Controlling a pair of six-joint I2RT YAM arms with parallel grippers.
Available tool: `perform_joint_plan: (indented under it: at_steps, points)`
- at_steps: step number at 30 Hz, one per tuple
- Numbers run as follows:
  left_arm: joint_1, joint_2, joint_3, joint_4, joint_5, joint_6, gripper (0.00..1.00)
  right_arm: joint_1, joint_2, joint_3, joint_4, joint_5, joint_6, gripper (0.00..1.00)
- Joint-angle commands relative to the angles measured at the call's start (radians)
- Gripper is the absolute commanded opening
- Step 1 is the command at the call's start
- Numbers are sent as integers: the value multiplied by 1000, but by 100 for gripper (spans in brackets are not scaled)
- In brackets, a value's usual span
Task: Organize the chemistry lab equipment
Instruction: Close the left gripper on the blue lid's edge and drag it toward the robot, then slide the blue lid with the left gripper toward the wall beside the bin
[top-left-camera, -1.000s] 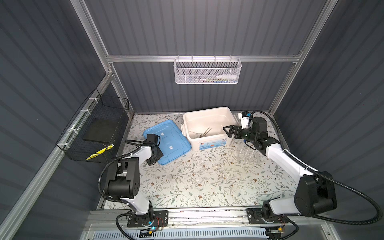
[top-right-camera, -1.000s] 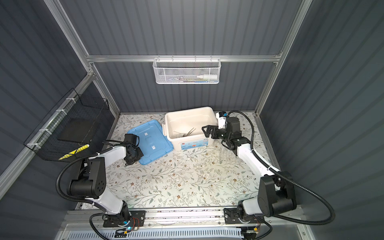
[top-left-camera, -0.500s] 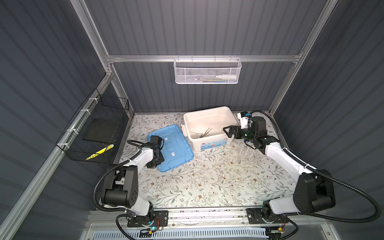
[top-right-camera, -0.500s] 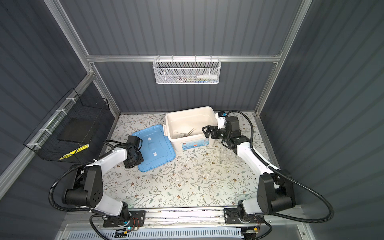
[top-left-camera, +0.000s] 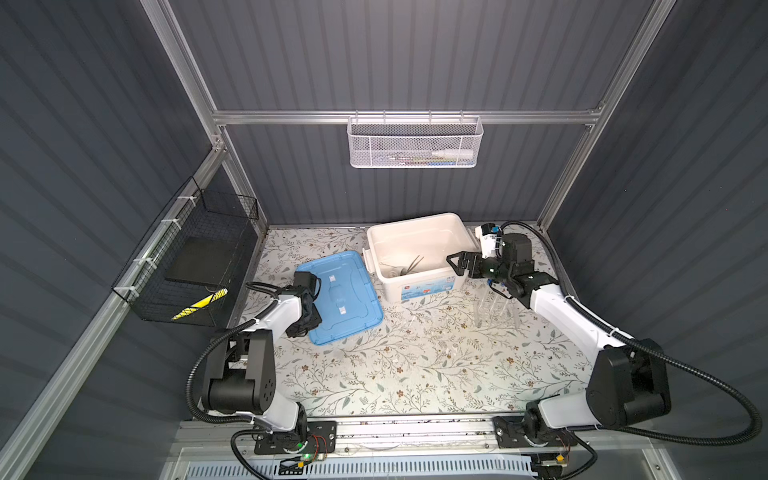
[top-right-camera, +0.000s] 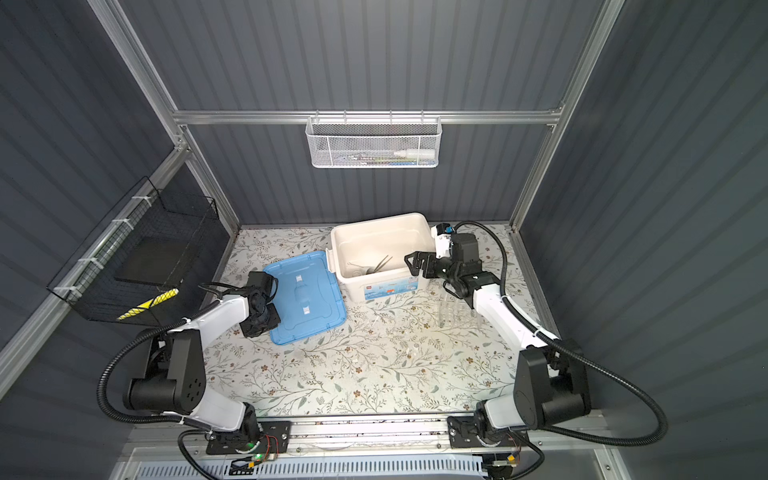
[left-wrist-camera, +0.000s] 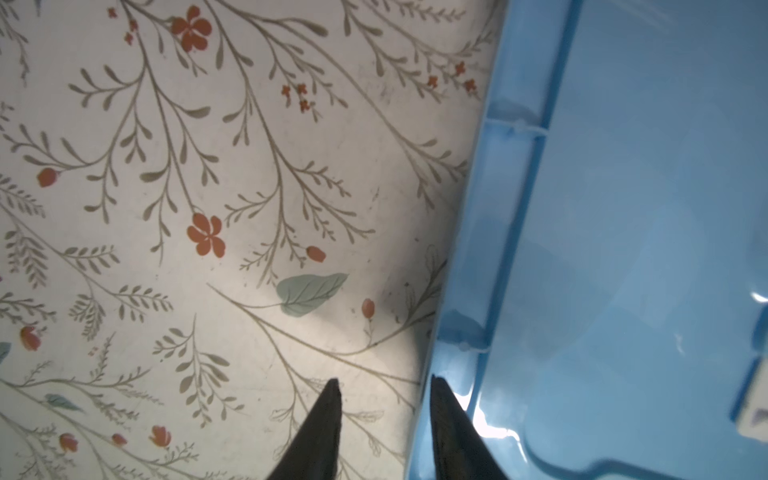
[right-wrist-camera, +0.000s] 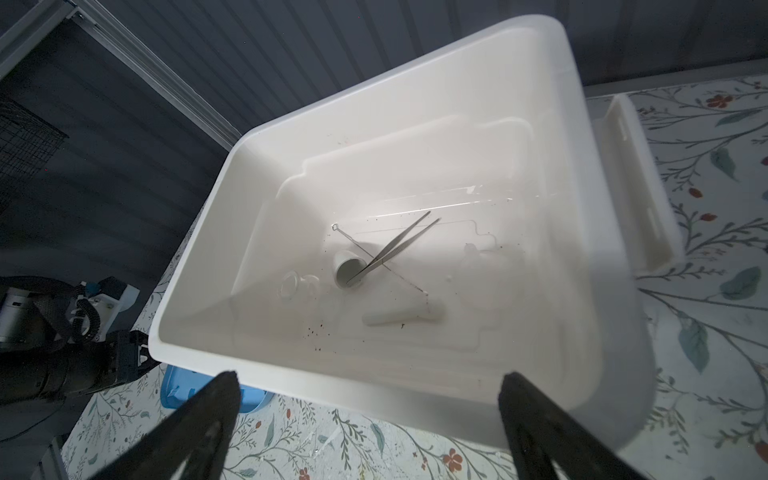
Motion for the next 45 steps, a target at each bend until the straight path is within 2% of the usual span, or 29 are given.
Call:
perform_joint_plan:
  at_steps: [1, 7, 14, 23, 27, 32, 35, 45]
  points:
    - [3, -8, 18, 50, 51, 41, 38, 5, -4, 19, -12, -5, 0, 99]
    - [7, 28, 47, 64, 59, 70, 38, 6, -9, 18, -17, -1, 4, 99]
    - [38, 105, 81, 60, 68, 110, 28, 11, -13, 19, -24, 6, 7, 99]
    - [72, 128, 50, 85, 70, 132, 23, 16, -13, 24, -35, 16, 1, 99]
    - [82, 146, 43, 88, 84, 148, 18, 23, -13, 36, -45, 9, -5, 99]
    - [86, 152, 23, 93, 101, 162, 5, 32, -9, 45, -54, 5, -11, 99]
    - [86, 141, 12, 97, 110, 168, 0, 39, -5, 52, -56, 6, -11, 99]
    - [86, -11, 12, 64, 129, 184, 0, 67, -3, 64, -55, 7, -9, 99]
